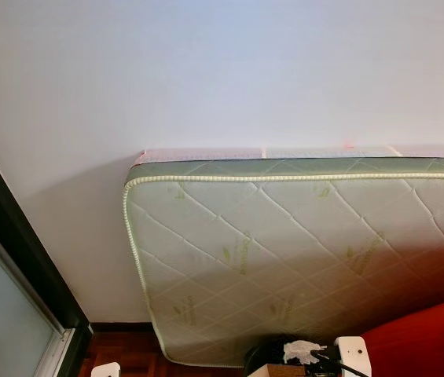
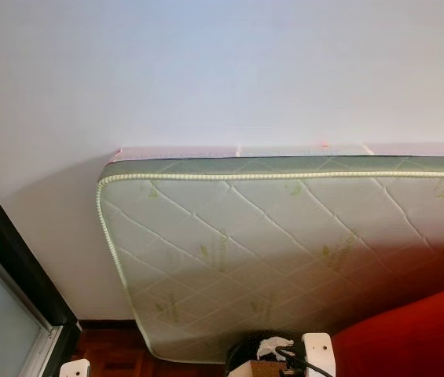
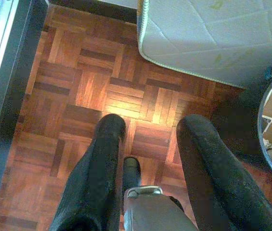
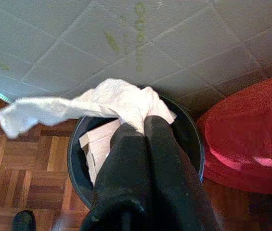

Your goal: Clean up the room

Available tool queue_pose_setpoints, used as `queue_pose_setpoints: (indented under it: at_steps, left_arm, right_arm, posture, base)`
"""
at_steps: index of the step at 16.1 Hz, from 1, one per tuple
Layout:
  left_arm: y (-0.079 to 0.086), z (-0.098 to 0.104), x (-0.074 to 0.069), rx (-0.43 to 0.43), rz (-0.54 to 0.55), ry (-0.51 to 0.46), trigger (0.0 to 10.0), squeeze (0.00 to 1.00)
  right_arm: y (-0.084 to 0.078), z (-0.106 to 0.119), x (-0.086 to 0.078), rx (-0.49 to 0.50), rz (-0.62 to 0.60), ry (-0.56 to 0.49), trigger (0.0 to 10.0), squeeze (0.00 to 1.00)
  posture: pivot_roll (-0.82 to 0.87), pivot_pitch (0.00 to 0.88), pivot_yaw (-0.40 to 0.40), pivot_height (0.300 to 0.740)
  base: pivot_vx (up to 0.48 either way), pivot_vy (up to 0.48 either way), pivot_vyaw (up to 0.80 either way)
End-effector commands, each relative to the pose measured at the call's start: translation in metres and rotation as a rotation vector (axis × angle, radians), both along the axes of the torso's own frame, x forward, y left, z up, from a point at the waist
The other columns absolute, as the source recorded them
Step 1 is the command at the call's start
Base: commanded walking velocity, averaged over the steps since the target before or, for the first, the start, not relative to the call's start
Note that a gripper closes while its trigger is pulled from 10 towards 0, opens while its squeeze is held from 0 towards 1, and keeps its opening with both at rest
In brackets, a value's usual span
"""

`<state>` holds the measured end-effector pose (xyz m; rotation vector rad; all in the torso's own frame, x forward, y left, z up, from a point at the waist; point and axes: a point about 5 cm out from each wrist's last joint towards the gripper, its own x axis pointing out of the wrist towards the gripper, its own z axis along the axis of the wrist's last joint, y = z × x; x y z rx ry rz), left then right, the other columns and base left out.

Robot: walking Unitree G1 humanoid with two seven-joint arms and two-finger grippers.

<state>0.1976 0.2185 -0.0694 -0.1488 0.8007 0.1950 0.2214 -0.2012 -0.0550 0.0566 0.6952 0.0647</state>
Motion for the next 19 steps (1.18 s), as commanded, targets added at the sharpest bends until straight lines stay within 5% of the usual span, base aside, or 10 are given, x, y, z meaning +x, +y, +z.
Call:
queue_pose_setpoints:
  at_steps: [1,19]
  left_arm:
    - [0.0005,-0.0020,-0.0039,-0.004,0.005,0.010,10.0,0.00]
    - [0.0010,-0.0021,-0.0044,-0.006,0.005,0.011,10.0,0.00]
  right_arm:
    - [-0.0027,-0.0017,-0.0031,-0.010,-0.004,0.014,10.0,0.00]
    - [-0.0026,-0.0019,-0.0033,-0.017,0.011,0.019,10.0,0.00]
  posture:
    - [-0.03,0.000,-0.012,0.740]
    - [-0.03,0.041,-0.015,0.642]
  base:
    - [0.000,0.000,0.00]
    - [0.000,0.000,0.00]
